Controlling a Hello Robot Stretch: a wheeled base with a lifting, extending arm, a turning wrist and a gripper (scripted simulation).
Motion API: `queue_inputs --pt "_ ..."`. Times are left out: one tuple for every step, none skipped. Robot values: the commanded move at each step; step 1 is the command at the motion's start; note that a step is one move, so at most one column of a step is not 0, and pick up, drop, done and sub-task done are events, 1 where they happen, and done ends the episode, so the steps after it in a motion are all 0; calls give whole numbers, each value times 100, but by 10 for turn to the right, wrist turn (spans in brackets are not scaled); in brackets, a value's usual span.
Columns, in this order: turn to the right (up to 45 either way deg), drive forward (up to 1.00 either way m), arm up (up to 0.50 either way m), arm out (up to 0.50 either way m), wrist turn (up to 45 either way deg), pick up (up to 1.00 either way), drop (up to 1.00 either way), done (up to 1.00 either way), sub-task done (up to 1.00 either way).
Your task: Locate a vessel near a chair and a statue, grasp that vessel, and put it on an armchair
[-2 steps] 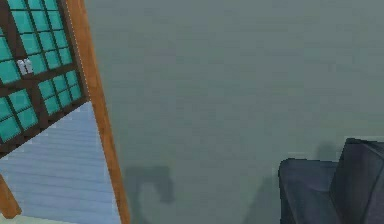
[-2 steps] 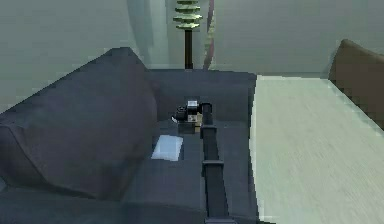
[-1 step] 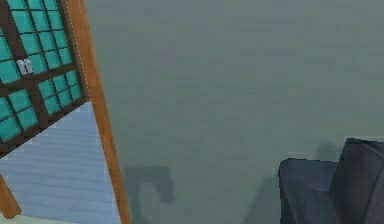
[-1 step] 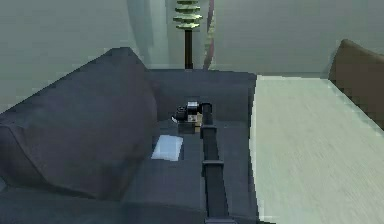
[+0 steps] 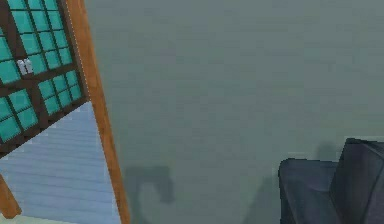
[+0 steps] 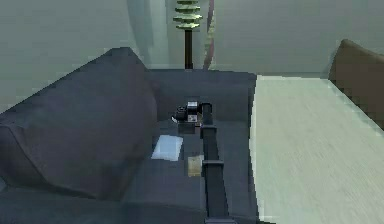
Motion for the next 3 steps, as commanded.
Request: queue_inputs --pt "0 0 10 0 0 0 0 0 0" --pt "0 0 0 -8 0 0 0 0 0" --pt "0 0 0 0 0 0 0 100 0"
